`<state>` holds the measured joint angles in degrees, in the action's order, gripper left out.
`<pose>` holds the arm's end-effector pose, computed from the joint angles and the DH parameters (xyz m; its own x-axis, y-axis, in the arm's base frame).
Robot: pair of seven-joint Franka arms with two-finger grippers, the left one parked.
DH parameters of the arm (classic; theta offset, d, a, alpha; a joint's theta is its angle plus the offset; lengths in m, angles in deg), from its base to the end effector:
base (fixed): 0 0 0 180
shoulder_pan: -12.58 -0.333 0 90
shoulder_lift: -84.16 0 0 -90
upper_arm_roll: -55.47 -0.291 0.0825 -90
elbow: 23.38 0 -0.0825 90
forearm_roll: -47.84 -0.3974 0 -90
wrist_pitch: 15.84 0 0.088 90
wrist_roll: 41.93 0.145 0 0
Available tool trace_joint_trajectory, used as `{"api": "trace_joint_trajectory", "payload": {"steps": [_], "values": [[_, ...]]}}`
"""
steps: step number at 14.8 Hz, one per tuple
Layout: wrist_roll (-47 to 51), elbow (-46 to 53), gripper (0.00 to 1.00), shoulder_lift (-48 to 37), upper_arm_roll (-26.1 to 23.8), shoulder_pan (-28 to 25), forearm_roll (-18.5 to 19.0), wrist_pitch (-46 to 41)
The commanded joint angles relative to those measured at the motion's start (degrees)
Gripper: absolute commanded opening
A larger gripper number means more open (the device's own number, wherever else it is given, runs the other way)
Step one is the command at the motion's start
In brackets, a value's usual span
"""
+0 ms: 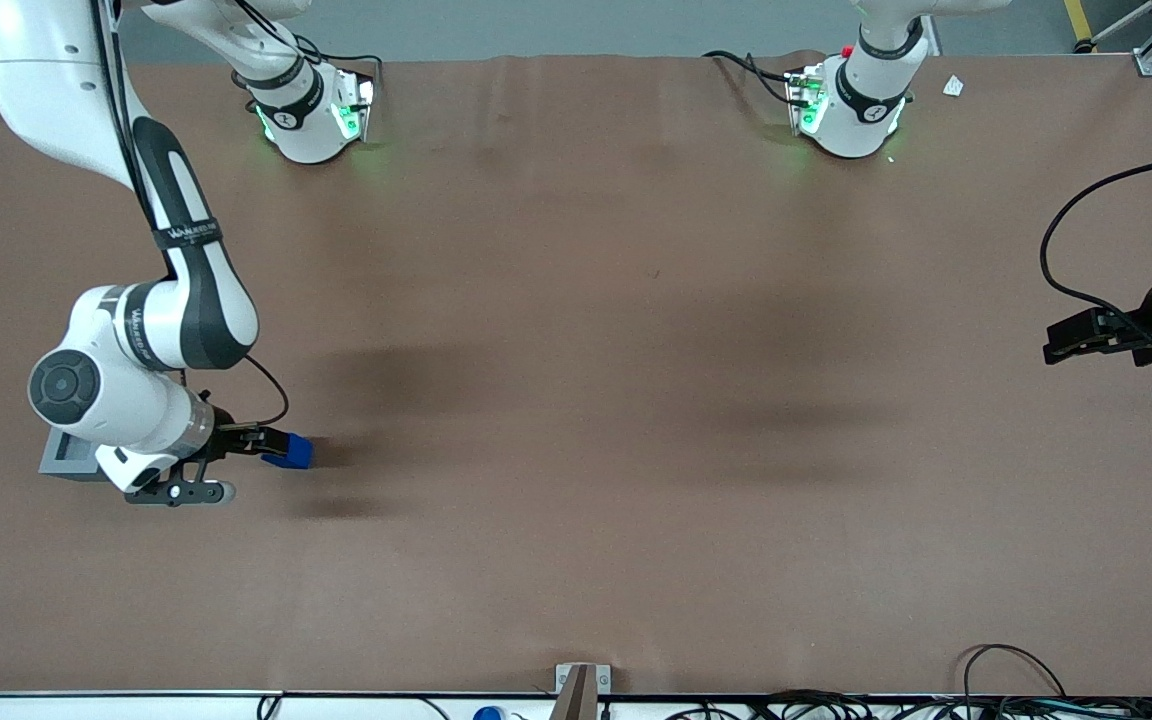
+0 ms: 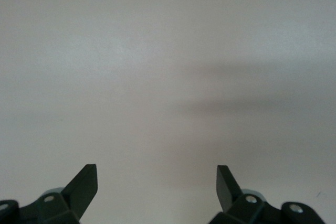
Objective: Insert blue part into gray base with right arm
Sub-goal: 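Lower the right gripper and close it on the blue block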
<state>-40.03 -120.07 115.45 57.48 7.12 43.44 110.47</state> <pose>0.6679 0.0465 0.2121 0.9994 -0.0138 -0.0308 -0.0151 -0.9990 -0.0413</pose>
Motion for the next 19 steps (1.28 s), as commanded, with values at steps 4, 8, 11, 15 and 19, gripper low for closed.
{"api": "trace_joint_trajectory", "payload": {"steps": [4,8,11,15,19], "values": [[-0.06,0.28,1.00,3.25,0.28,-0.08,-1.31,2.28],[0.03,-0.24,1.00,4.57,0.28,0.28,-1.31,2.45],[0.12,-0.51,0.91,4.48,0.28,0.45,-1.40,1.67],[0.99,-0.42,0.66,4.48,0.28,0.28,-1.40,1.40],[0.99,-0.42,0.45,4.48,0.28,0.28,-1.40,1.31]]}}
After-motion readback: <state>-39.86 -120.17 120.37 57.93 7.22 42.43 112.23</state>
